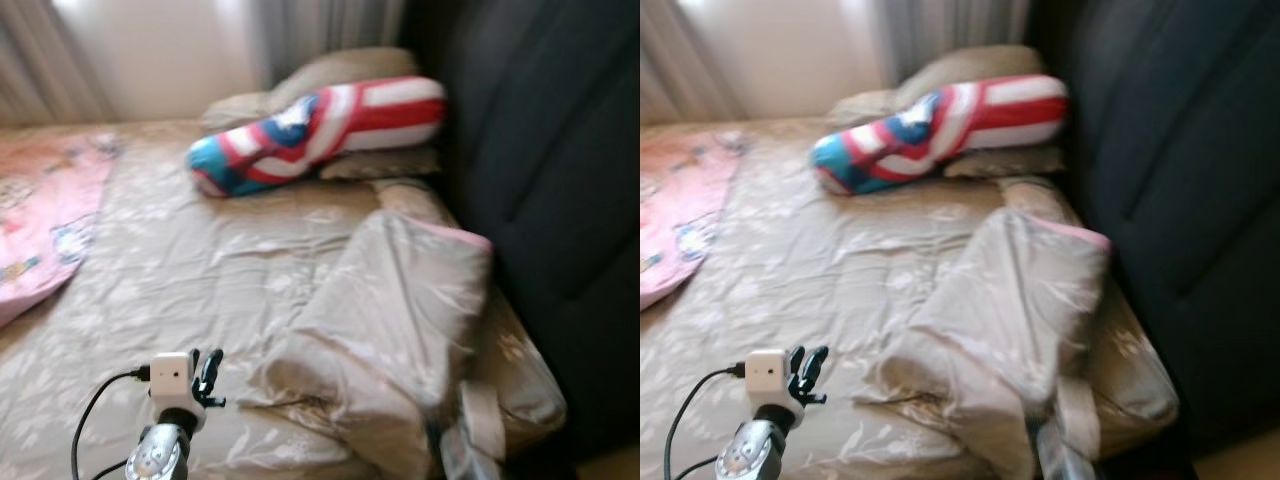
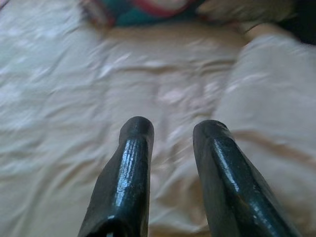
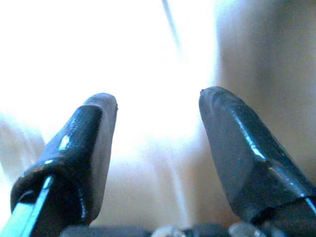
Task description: Clean up the room
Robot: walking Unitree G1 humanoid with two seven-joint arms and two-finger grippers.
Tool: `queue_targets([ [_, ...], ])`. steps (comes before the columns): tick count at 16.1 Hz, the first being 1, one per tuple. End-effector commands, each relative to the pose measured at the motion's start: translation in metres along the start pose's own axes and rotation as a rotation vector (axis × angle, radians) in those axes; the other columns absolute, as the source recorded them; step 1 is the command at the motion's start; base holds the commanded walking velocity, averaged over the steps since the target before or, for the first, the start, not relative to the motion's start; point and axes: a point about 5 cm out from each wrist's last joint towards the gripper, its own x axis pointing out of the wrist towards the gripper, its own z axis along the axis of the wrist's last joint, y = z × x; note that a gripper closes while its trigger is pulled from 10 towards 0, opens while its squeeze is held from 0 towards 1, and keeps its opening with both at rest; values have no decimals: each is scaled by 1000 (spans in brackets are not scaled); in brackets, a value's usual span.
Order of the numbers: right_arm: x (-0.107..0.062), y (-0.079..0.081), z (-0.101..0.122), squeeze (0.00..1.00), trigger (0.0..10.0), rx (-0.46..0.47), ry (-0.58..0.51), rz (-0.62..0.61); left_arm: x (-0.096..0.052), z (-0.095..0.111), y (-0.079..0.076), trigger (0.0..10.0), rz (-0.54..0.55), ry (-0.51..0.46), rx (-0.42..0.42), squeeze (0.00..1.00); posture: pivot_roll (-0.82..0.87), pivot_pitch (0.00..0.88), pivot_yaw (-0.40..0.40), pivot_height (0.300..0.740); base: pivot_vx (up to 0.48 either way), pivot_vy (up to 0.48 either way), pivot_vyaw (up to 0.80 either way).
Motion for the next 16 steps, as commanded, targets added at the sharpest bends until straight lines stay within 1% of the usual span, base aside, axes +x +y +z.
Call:
queue_targets([
  [1,4,1,18,0,10000,-34,-105,3,-5,1,1,10000,-1,5,-3,0,-18,0,-29,740,0,0,0],
  [2,4,1,20,0,10000,-34,-118,-1,-6,2,1,10000,-1,2,-4,0,-19,0,-29,740,0,0,0],
  [3,4,-1,27,0,10000,-39,-159,-21,-8,5,-1,10000,1,-5,-11,0,-20,0,-29,740,0,0,0],
  [5,2,-10,32,0,10000,-10,-189,-79,-10,7,-2,10000,2,-15,-9,0,-20,0,-28,740,0,0,0],
  [6,-3,-13,28,0,10000,-33,-183,-87,-11,11,0,10000,9,-30,0,0,-15,0,-29,740,0,0,0],
  [8,-10,-15,23,0,10000,-10,-175,-119,-10,17,6,10000,25,-41,10,0,-15,0,-26,740,0,0,0],
  [10,-12,-13,19,0,10000,-2,-165,-130,-8,19,7,10000,25,-36,11,0,-17,0,-21,740,0,0,0],
  [11,-10,-8,19,0,10000,-9,-161,-120,-5,22,6,10000,25,-39,12,0,-18,0,-22,740,0,0,0],
  [13,-7,-5,22,0,10000,-15,-160,-111,-1,27,5,10000,34,-58,15,0,-18,0,-26,740,0,0,0],
  [15,-6,-2,22,0,10000,-31,-146,-93,1,28,3,10000,37,-58,19,0,-13,0,-31,740,0,-307,0],
  [16,-6,1,20,0,10000,-49,-135,-73,1,29,1,10000,34,-60,16,0,-13,0,-33,740,0,-341,800],
])
